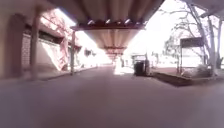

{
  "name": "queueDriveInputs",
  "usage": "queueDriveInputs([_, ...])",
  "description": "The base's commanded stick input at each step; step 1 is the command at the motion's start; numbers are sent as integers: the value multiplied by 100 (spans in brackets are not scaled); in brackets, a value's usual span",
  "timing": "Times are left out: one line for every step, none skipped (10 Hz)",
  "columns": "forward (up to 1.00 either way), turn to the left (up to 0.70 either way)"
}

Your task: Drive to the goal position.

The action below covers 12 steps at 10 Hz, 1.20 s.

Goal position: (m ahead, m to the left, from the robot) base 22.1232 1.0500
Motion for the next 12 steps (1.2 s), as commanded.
queueDriveInputs([85,0])
queueDriveInputs([85,0])
queueDriveInputs([85,0])
queueDriveInputs([85,0])
queueDriveInputs([85,0])
queueDriveInputs([85,0])
queueDriveInputs([85,0])
queueDriveInputs([85,0])
queueDriveInputs([85,0])
queueDriveInputs([85,0])
queueDriveInputs([85,0])
queueDriveInputs([85,0])
